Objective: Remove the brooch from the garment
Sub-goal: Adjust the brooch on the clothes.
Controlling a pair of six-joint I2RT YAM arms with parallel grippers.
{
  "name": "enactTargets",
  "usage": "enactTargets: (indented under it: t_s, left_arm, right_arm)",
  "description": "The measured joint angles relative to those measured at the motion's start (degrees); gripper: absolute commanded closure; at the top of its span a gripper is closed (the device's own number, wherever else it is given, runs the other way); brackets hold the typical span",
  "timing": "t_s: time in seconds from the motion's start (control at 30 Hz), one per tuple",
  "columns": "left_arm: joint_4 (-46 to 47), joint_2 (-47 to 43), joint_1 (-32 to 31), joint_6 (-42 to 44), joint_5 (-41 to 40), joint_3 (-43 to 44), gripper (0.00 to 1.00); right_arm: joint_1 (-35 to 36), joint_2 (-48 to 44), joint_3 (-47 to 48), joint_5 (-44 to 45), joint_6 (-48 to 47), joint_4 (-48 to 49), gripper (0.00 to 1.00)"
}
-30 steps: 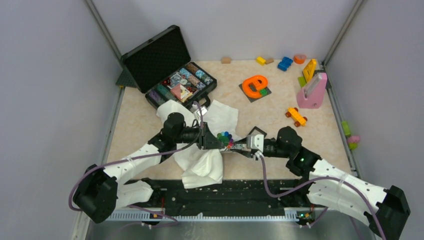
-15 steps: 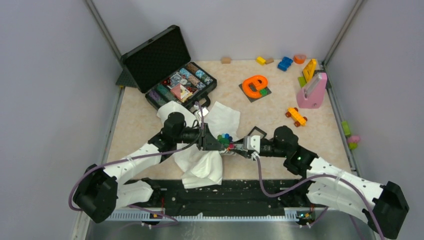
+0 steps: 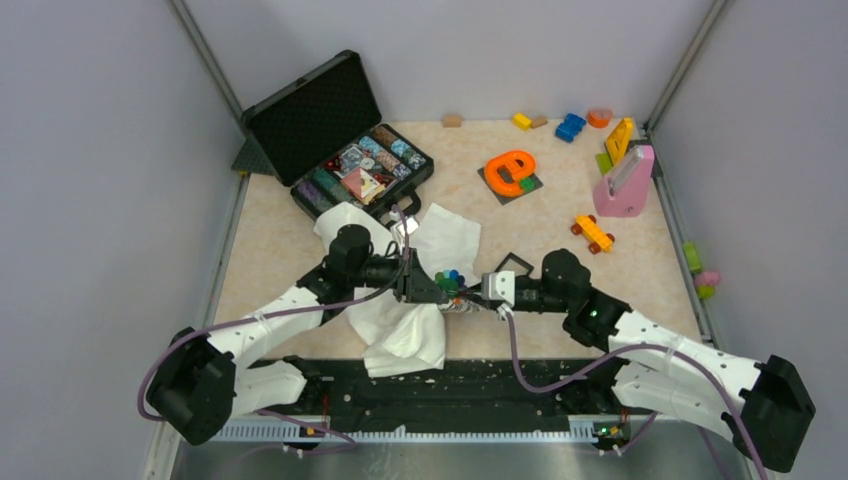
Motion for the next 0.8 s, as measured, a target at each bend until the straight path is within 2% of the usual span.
enactTargets:
  t_s: [0.03,0.13,0.23,0.37,0.5,0.8]
  left_arm:
    - [0.0,0.0,0.0,0.3,0.0,0.0,0.77]
    - [-0.2,0.0,-0.1,1.7,0.4,0.2,0.44]
    - [-0.1,-0.5,-1.0,4.5,0.2,0.7,0.29]
    - [0.5,-4.7,-1.5,9.6,-1.9,0.2,0.27]
    - [3.4,-8.5,-1.5,13.6,-3.0,-1.1,0.31]
    - [4.4,-11.0,-3.3,22.3,-7.6,-5.7,0.26]
  right_arm:
    - [0.0,0.0,0.2,0.1,0.0,-0.4,1.00]
    - [0.0,0.1,0.9,0.2,1.1,-1.3,1.00]
    - [0.2,0.8,2.1,0.5,4.9,-2.2,1.00]
    - [0.3,3.0,5.6,1.5,12.1,-5.8,1.00]
    - [0.3,4.8,9.4,2.7,17.4,-10.6,1.00]
    - [0.3,6.4,13.5,3.9,26.7,-16.3,1.00]
